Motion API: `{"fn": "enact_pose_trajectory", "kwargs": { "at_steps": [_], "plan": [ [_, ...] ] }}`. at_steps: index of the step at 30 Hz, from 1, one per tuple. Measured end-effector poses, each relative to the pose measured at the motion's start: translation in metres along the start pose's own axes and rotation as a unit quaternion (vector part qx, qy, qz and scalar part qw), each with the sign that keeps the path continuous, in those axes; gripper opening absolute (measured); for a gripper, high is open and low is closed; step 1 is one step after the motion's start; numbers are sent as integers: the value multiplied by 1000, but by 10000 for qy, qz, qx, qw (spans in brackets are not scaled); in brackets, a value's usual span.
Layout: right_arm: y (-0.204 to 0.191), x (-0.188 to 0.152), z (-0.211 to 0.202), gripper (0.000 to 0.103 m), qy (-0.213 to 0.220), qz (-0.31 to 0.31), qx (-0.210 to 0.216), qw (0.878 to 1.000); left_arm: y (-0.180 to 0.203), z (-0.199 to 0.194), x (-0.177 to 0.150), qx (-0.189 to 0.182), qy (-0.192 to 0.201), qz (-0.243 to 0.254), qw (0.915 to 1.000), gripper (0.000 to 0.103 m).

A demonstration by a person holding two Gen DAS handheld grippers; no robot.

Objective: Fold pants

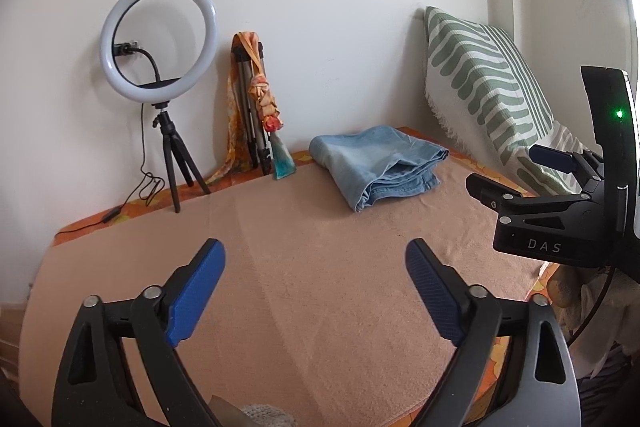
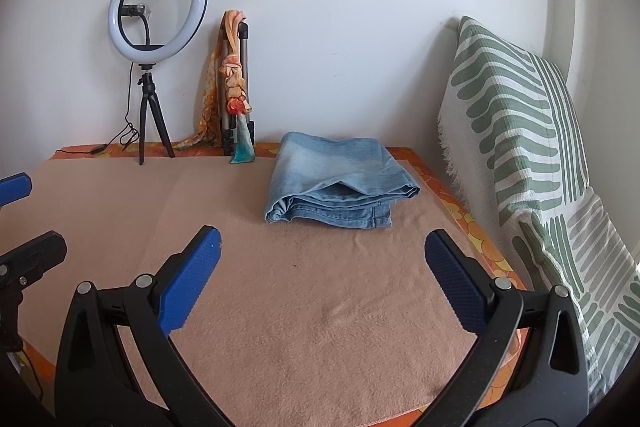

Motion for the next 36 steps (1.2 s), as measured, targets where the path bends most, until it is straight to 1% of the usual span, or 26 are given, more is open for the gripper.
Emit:
{"fn": "enact_pose_trajectory", "kwargs": {
  "at_steps": [5,10,36],
  "plan": [
    [-1,0,0,103,20,-43,-6,10000,1,-3,1,-24,51,19,10000,103],
    [-3,0,0,103,-4,-25,24,10000,1,-4,1,66,85,120,9999,103],
    [-10,-1,1,103,-39,-52,59,10000,0,-5,2,77,94,107,9999,103]
  ]
}}
Point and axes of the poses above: each gripper's, at about its wrist camera, not at the fingertips, and z roughly the way its jaws point, y to its right, x to its top, the point moved 6 cm from there along z, roughly the way its jaws point, and after that the axes turned 8 degrees about y, right-handed, at the moved point
